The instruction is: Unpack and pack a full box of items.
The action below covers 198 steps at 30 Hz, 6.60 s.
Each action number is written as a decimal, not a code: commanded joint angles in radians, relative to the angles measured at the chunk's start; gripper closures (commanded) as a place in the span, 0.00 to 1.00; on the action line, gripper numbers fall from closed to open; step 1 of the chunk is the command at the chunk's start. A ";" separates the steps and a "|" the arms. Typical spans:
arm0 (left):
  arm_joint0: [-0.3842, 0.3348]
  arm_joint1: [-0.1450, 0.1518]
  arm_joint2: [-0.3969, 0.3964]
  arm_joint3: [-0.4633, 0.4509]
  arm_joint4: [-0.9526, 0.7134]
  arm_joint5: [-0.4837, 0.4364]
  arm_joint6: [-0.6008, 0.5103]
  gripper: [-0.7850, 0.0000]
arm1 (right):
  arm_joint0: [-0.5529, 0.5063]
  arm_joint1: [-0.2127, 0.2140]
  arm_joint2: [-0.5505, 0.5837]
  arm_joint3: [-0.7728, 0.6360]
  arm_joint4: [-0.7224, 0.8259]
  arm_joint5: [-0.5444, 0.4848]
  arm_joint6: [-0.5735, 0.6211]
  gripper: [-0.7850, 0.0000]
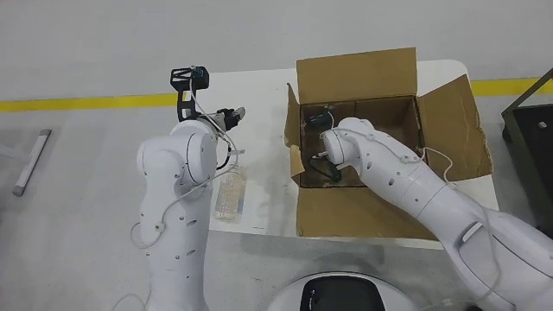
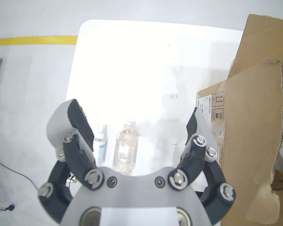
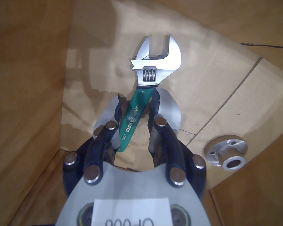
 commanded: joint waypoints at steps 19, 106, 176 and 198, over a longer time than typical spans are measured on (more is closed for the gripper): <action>0.000 0.000 0.000 0.000 0.000 0.000 0.000 0.00 | -0.051 0.027 0.096 -0.150 -0.100 0.007 0.044 1.00; 0.000 0.000 0.000 0.000 0.000 0.000 0.000 0.00 | -0.951 0.270 1.319 -1.210 0.370 -0.421 -0.362 1.00; 0.000 0.000 0.000 0.000 0.000 0.000 0.000 0.00 | -1.184 0.309 1.173 -1.022 -0.122 -0.218 -0.151 0.55; 0.000 0.000 0.000 0.000 0.000 0.000 0.000 0.00 | -1.195 0.319 1.525 -1.337 0.110 -0.258 -0.372 1.00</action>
